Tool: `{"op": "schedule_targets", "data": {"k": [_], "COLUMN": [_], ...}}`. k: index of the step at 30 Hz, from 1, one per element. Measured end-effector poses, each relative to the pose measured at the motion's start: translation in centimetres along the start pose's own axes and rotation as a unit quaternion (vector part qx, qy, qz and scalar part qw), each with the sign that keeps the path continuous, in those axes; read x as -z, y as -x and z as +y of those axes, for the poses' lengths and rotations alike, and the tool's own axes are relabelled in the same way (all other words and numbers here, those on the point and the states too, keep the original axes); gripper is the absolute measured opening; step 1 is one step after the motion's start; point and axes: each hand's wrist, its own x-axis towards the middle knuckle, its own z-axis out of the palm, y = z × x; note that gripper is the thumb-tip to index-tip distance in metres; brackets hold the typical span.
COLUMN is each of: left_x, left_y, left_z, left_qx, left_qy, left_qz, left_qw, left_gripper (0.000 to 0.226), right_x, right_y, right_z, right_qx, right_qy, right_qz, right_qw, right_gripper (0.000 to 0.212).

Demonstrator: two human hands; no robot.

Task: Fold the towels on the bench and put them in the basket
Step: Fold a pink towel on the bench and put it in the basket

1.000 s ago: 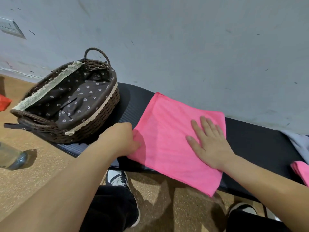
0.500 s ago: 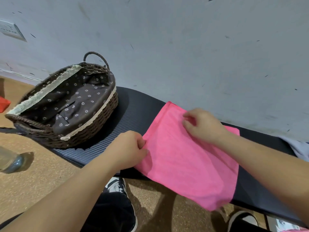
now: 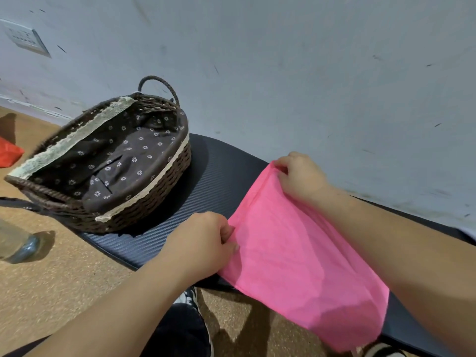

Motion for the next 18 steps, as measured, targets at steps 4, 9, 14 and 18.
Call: {"op": "schedule_targets", "data": {"k": [4,9,14,18], "left_x": [0.1,0.5,1.9,1.9], "left_y": [0.6,0.6,0.0,-0.2], "left_z": [0.0,-0.8,-1.0,-1.1], "left_qx": [0.005,0.004,0.075,0.087], "left_qy": [-0.039,-0.012,0.054,0.019], "left_qz": [0.012,-0.019,-0.043,-0.026], "left_qw": [0.999,1.0,0.995,0.996], "left_gripper": [0.033,0.031,0.013,0.014], "right_x": [0.0,0.0,-0.7,-1.5], "right_y": [0.1,-0.4,-1.6,-2.0], "right_z": [-0.8,-0.6,-0.8,-1.5], "right_qx": [-0.052,-0.064,-0.112,-0.125], "right_qy": [-0.114,-0.147,-0.171,-0.135], "right_qz": [0.004,0.032,0.042,0.019], "right_qw": [0.992,0.987,0.978,0.983], "right_gripper": [0.021,0.01,0.006,0.012]}}
